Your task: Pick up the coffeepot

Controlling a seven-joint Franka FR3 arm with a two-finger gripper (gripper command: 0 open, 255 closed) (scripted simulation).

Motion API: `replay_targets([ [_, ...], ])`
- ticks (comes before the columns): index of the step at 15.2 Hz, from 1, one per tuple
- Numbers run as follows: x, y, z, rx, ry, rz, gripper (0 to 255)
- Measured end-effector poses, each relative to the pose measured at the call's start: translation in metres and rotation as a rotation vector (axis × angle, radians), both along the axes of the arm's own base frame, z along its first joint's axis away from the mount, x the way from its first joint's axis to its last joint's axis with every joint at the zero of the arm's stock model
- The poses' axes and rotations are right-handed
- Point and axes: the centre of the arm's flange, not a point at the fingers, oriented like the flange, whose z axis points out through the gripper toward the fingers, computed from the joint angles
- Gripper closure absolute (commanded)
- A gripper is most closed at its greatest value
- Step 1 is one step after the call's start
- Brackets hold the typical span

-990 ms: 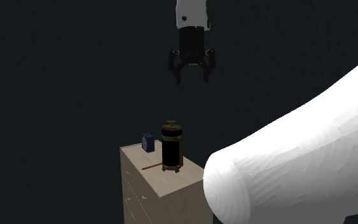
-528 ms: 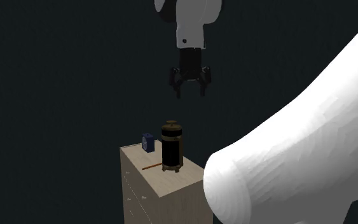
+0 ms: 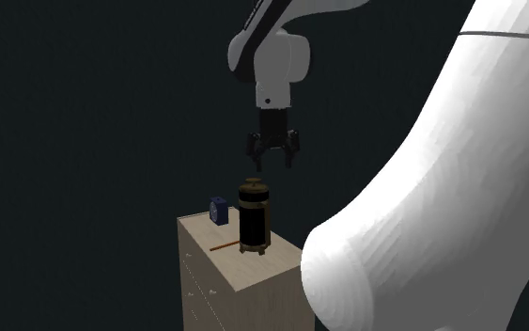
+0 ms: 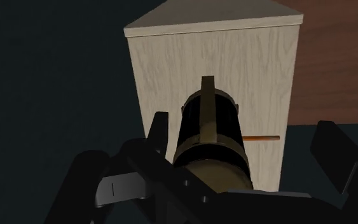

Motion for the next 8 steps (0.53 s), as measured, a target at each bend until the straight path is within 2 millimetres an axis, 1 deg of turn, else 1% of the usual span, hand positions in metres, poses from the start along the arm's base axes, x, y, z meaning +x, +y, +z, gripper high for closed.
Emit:
replay_targets([
  [2,0.017,-0.002,-0.023,0.004,0.007,0.026,0],
  [3,0.027,-0.006,-0.031,0.006,0.01,0.039,0],
  [6,0.052,-0.006,-0.058,0.013,0.022,0.079,0],
  [8,0.075,-0.008,-0.078,0.017,0.029,0.105,0],
])
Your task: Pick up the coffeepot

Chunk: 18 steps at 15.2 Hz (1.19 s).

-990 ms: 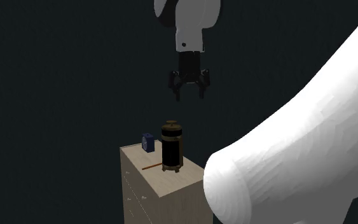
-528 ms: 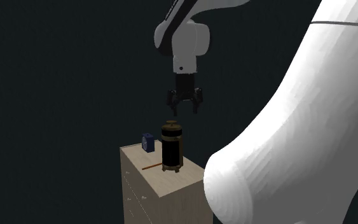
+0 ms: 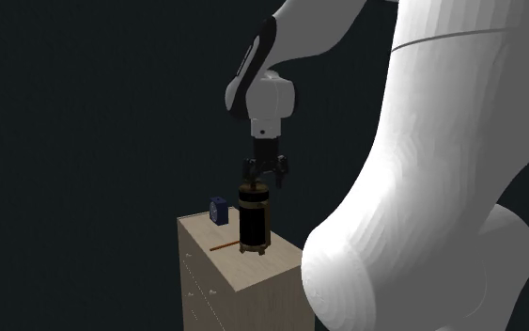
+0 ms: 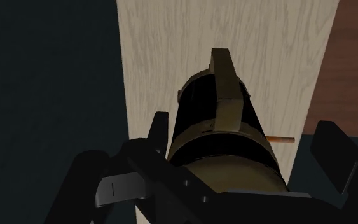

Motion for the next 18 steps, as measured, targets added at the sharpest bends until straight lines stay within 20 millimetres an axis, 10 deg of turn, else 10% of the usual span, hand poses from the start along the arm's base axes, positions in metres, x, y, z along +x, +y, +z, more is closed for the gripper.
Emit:
replay_targets([
  [9,0.008,0.0,-0.051,0.003,0.005,0.017,0],
  [10,0.008,0.0,-0.053,0.003,0.005,0.017,255],
  [18,0.009,0.0,-0.054,0.003,0.004,0.017,255],
])
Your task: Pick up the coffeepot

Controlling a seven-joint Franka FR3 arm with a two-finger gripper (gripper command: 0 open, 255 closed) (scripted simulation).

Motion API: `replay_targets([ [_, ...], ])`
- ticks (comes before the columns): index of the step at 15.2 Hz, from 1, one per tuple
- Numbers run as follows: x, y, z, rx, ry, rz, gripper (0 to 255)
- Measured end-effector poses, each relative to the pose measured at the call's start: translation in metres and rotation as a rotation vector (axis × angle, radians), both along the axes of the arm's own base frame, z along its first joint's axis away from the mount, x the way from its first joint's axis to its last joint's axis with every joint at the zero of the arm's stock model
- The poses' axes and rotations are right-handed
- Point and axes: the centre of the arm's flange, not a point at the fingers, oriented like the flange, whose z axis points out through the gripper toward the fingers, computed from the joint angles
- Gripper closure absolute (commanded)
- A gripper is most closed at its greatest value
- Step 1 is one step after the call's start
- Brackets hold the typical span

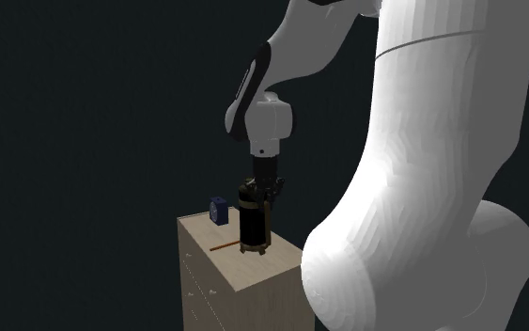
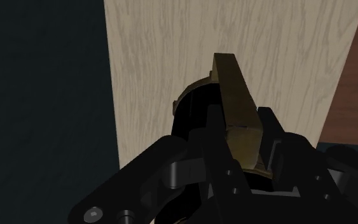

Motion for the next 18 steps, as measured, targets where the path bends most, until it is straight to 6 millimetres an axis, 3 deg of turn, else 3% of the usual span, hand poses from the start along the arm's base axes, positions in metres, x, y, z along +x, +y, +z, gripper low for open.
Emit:
replay_targets([
  [5,0.0,0.001,0.01,0.0,0.003,0.0,255],
  [18,0.001,0.001,0.076,0.0,0.003,0.0,255],
])
